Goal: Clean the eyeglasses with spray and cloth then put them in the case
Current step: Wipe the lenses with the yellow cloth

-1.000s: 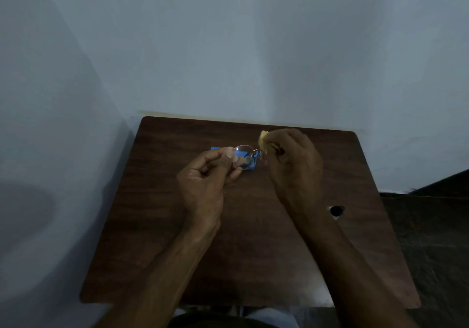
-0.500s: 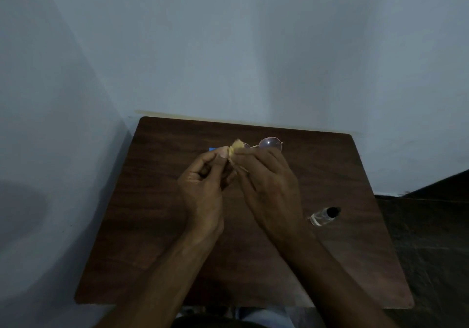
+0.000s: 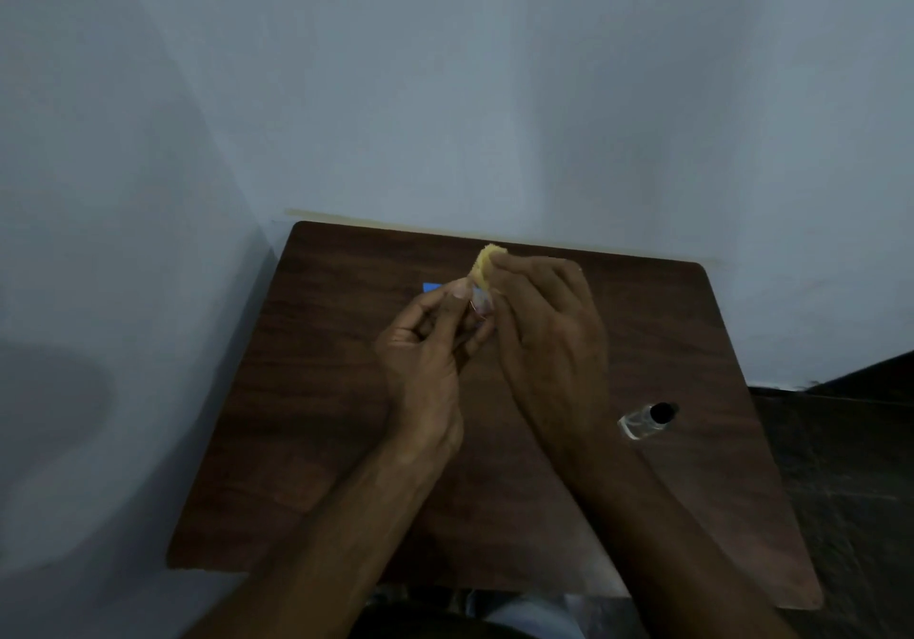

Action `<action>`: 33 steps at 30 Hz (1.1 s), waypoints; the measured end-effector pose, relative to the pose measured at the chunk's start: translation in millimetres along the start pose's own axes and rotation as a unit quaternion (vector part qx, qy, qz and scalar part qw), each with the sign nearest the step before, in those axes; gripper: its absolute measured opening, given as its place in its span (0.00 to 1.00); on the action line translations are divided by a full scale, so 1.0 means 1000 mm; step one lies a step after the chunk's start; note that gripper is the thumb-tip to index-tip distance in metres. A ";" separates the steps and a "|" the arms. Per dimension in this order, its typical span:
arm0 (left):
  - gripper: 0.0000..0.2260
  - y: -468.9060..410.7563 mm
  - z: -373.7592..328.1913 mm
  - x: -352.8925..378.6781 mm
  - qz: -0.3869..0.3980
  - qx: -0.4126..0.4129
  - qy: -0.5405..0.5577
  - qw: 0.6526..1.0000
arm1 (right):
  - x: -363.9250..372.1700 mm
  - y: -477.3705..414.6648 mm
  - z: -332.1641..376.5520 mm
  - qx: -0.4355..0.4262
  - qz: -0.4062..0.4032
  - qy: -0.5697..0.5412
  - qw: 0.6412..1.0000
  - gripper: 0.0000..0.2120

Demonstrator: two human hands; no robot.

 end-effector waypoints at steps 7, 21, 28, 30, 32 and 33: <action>0.05 0.005 -0.002 -0.005 -0.013 0.027 -0.021 0.999 | -0.008 0.015 -0.001 -0.016 0.003 0.009 1.000 0.11; 0.05 0.006 -0.018 -0.003 0.002 0.090 -0.033 0.995 | -0.022 0.003 -0.005 0.068 0.000 0.010 0.998 0.08; 0.05 0.008 -0.019 0.000 0.018 0.110 -0.065 0.992 | -0.027 0.000 -0.011 0.084 -0.044 0.026 0.995 0.05; 0.06 0.005 -0.020 -0.002 0.014 0.111 -0.066 0.992 | -0.027 0.002 -0.002 0.054 -0.061 0.000 0.997 0.06; 0.05 0.003 -0.021 -0.004 0.005 0.104 -0.066 0.992 | -0.021 0.008 0.008 0.026 -0.058 -0.036 0.997 0.06; 0.05 0.004 -0.022 -0.004 0.000 0.102 -0.068 0.992 | -0.016 0.013 0.013 0.018 -0.046 -0.055 0.997 0.07</action>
Point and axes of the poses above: each hand's wrist, its own y-axis away from the middle knuckle, its own x-axis out of the palm, z = x × y, the point moved 4 cm from there along -y, towards the middle knuckle, and after that the axes turned 14 degrees about -y, right-handed, at the moved point
